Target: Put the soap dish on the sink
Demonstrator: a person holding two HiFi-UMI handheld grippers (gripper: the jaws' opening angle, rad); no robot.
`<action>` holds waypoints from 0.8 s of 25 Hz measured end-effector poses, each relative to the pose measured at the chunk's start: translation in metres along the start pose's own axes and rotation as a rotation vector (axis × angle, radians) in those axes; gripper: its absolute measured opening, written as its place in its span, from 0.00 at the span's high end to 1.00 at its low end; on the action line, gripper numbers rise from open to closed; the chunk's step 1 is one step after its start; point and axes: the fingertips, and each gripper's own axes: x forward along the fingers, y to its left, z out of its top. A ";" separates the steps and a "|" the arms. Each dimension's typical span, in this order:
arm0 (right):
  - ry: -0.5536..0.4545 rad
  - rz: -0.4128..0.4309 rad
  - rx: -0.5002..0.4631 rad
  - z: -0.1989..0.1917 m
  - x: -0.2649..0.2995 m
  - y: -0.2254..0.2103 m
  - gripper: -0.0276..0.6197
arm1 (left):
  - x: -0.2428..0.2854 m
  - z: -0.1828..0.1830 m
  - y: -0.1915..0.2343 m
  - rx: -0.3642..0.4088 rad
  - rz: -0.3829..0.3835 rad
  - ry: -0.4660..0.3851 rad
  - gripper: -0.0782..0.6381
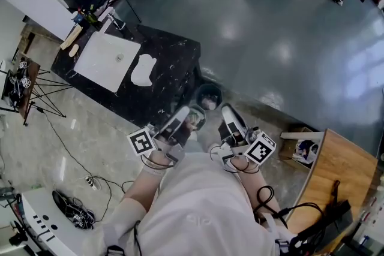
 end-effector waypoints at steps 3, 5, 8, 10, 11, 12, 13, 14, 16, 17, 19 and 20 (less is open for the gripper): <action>0.003 0.005 -0.005 0.000 -0.002 0.000 0.84 | 0.000 -0.003 0.002 -0.034 -0.018 -0.012 0.88; 0.000 0.006 -0.006 0.002 -0.004 0.001 0.84 | 0.000 -0.006 0.006 -0.039 0.003 -0.011 0.88; -0.008 0.006 0.001 0.004 -0.007 0.001 0.84 | 0.000 -0.009 0.008 -0.042 0.014 -0.010 0.88; -0.012 0.002 0.000 0.005 -0.008 -0.001 0.84 | 0.000 -0.010 0.009 -0.048 0.015 -0.011 0.88; -0.012 0.005 -0.004 0.005 -0.008 -0.001 0.84 | 0.000 -0.011 0.009 -0.049 0.017 -0.010 0.88; -0.010 0.010 -0.006 0.005 -0.008 0.000 0.84 | 0.000 -0.011 0.010 -0.049 0.019 -0.009 0.88; -0.008 0.017 -0.006 0.005 -0.007 0.002 0.84 | 0.000 -0.012 0.010 -0.046 0.019 -0.008 0.88; -0.006 0.024 -0.005 0.004 -0.007 0.003 0.84 | 0.000 -0.012 0.009 -0.042 0.019 -0.007 0.88; -0.005 0.034 -0.002 0.005 -0.006 0.004 0.84 | 0.001 -0.012 0.009 -0.035 0.016 -0.008 0.88; -0.004 0.037 -0.001 0.005 -0.006 0.005 0.84 | 0.001 -0.012 0.008 -0.035 0.012 -0.010 0.88; 0.001 0.043 0.003 0.004 -0.005 0.005 0.84 | 0.002 -0.013 0.007 -0.045 0.002 -0.010 0.88; 0.002 0.043 0.005 0.004 -0.006 0.004 0.84 | 0.003 -0.013 0.007 -0.053 -0.006 -0.008 0.88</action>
